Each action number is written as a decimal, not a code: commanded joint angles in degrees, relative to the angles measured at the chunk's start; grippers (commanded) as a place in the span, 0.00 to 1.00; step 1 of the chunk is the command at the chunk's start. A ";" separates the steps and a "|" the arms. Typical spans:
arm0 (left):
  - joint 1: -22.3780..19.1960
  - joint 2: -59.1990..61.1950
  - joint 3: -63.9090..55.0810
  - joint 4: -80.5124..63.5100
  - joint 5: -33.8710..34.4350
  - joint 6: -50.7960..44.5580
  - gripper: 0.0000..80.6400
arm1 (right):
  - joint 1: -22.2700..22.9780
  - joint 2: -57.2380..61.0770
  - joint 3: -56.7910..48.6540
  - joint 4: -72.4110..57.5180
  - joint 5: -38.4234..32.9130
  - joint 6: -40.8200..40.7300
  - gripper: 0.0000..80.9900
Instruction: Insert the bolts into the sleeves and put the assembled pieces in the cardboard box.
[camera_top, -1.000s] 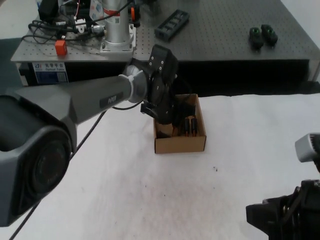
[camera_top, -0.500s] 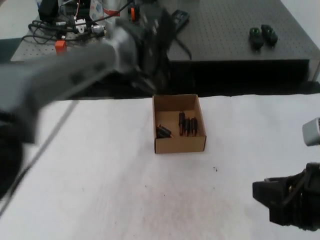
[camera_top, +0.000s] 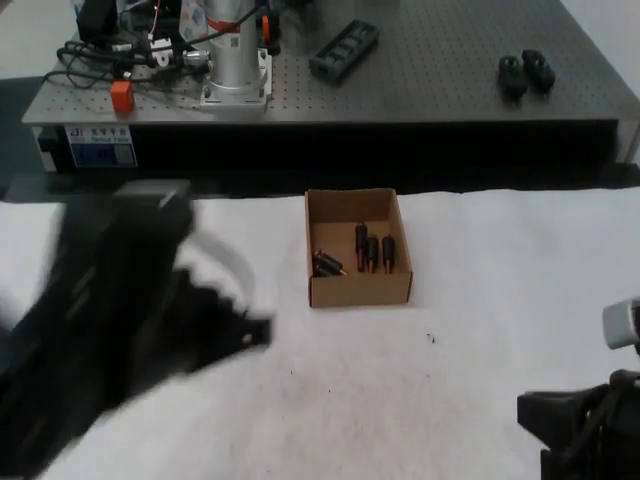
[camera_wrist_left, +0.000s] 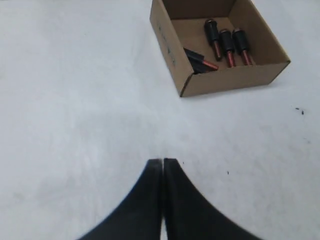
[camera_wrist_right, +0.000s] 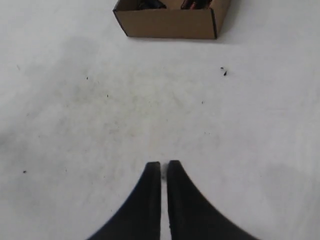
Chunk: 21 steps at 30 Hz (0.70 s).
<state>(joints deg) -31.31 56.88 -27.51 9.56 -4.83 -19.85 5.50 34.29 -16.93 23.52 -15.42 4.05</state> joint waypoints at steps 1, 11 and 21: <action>-0.13 -6.33 3.46 -1.54 -0.08 -1.58 0.01 | -0.36 -0.67 0.14 -1.99 0.31 -0.21 0.04; -0.13 -32.40 21.12 -0.31 4.12 -2.34 0.01 | -0.26 0.55 7.71 -6.22 0.46 8.32 0.03; -0.13 -41.23 27.51 0.40 2.42 -4.61 0.01 | -0.26 0.55 16.93 -31.02 5.37 12.71 0.03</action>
<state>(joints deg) -31.31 18.84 -1.45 9.56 -0.93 -23.62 5.47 34.78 0.34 -3.45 -10.51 16.64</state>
